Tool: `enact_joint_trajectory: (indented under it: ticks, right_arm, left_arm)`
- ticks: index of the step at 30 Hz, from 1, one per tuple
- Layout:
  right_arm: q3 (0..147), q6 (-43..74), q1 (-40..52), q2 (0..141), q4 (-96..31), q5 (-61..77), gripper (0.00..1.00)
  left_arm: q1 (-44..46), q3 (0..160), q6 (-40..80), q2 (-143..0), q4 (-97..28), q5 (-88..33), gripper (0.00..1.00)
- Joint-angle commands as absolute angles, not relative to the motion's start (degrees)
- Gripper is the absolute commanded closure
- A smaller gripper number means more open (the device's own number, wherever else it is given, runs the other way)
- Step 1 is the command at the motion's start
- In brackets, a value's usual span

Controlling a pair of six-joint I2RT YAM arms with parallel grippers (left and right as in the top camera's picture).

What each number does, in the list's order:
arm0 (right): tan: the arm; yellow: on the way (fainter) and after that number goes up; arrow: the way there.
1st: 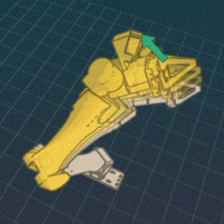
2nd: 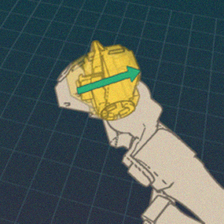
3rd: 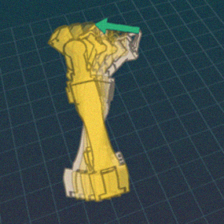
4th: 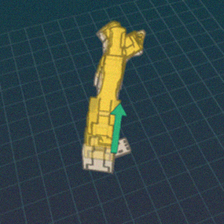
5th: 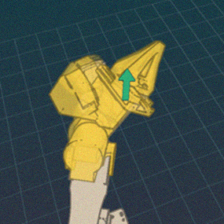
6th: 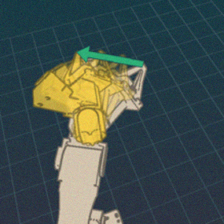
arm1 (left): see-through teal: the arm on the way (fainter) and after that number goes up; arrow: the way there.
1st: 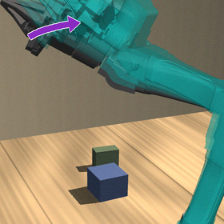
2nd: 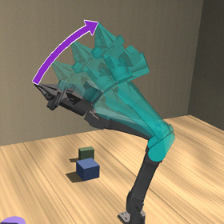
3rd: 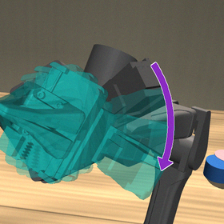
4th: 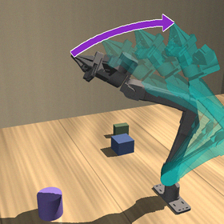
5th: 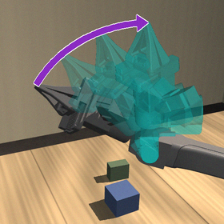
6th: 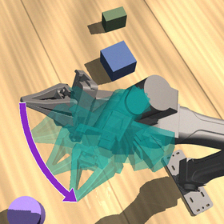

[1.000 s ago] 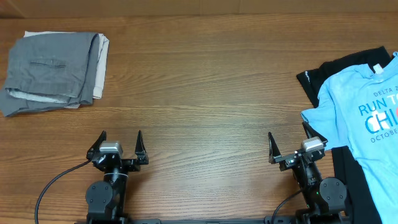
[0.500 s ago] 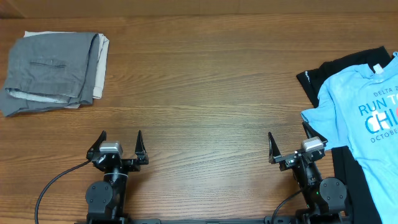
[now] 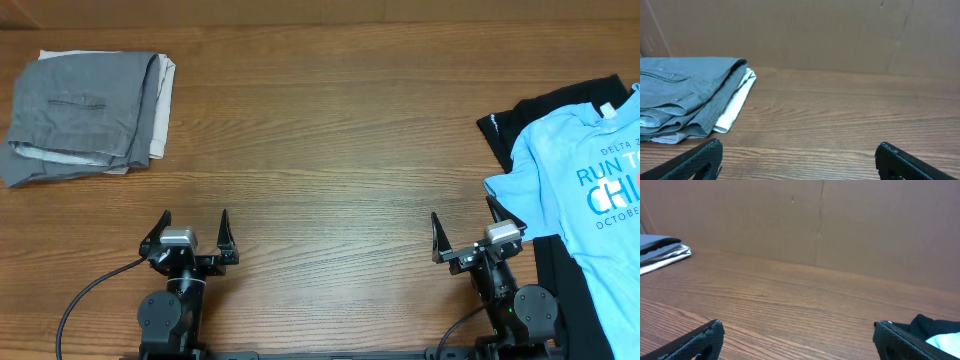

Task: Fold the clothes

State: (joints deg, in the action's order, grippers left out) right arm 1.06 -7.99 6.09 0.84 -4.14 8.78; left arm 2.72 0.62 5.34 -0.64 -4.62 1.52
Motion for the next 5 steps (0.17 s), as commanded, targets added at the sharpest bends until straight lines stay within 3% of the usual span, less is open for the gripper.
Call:
enact_joint_trajectory:
  ticks: [1,5]
  right_arm:
    - [0.45,-8.38,6.37,0.23,-3.97,9.02,0.00]
    - [0.45,-8.38,6.37,0.23,-3.97,9.02,0.00]
  left_arm:
    - [3.07,0.32,3.81,-0.25,-4.38,0.84,0.00]
    - [3.07,0.32,3.81,-0.25,-4.38,0.84,0.00]
